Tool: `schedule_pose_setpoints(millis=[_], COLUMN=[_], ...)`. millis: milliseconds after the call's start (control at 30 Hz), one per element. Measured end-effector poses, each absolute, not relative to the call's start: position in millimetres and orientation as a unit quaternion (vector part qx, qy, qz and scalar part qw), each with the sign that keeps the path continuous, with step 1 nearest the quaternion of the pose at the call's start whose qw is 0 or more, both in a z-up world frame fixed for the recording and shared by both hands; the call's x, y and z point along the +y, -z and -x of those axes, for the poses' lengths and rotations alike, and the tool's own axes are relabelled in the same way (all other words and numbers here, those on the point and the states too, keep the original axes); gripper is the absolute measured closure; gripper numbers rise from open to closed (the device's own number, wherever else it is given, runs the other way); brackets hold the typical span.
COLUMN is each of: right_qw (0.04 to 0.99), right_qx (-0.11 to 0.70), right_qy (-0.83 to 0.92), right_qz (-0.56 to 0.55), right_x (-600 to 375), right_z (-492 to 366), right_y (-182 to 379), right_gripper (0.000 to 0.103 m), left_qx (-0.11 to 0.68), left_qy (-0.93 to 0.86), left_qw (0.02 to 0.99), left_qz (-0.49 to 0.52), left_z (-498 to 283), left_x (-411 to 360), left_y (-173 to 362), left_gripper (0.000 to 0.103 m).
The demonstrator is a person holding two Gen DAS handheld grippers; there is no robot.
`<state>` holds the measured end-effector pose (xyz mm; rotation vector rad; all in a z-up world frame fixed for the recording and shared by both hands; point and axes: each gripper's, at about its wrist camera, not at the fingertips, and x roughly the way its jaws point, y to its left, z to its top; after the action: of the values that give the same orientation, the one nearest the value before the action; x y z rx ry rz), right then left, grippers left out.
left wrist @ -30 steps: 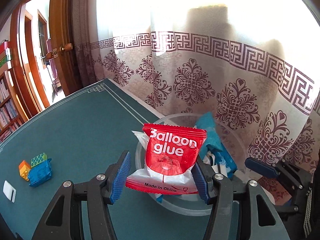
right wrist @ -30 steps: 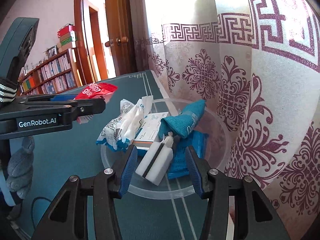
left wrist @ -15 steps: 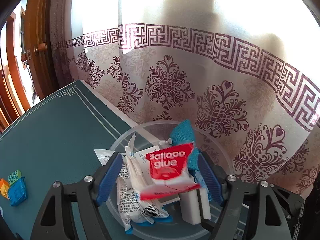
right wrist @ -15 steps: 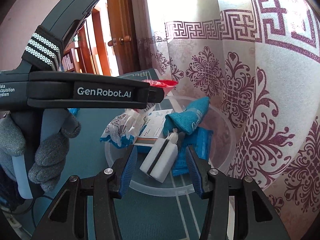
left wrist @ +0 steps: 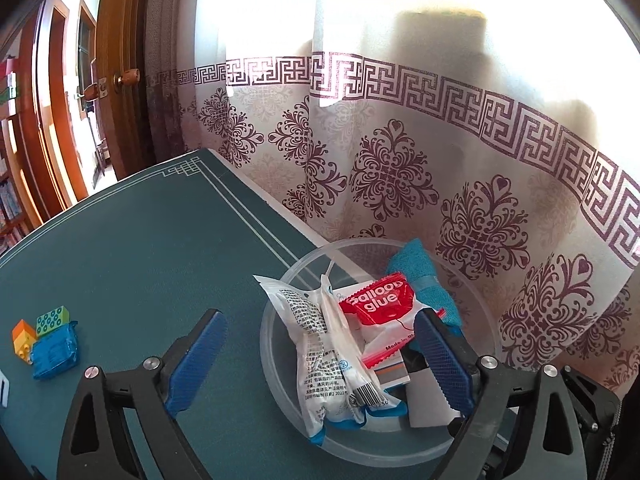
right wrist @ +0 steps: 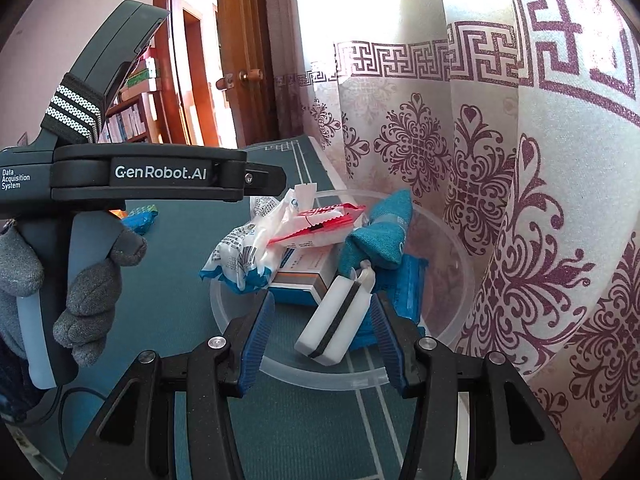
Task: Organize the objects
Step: 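Carry the glue packet into the bowl and open the left gripper, then move both grippers back from the bowl toward the toy blocks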
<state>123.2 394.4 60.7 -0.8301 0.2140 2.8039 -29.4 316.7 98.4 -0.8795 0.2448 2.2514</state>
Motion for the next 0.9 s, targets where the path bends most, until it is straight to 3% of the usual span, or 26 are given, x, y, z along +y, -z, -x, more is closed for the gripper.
schedule_pose_setpoints(millis=[200,433,900], right_qw=[0.106,0.105,0.071], right_qx=[0.069,0.072,0.046], right_qy=[-0.953,-0.956,-0.96], right_qz=[0.273,0.266,0.268], right_x=[390.4,384.1,346.5], right_z=[-122.5,-123.7,-114.4], right_y=[-65.0,-69.7,-75.3], right_gripper=[0.051,0.043,0.042], left_qx=[0.086,0.07,0.068], left_qy=[-0.877,-0.886,-0.906], left_qw=[0.331,0.305,0.247], left_qz=[0.337,0.343,0.337], left_z=[30.0,37.4,48.8], left_x=[300.6,276.6,225.5], left_y=[-100.6,-97.3,-92.1], left_gripper=[0.001,0.001,0.001])
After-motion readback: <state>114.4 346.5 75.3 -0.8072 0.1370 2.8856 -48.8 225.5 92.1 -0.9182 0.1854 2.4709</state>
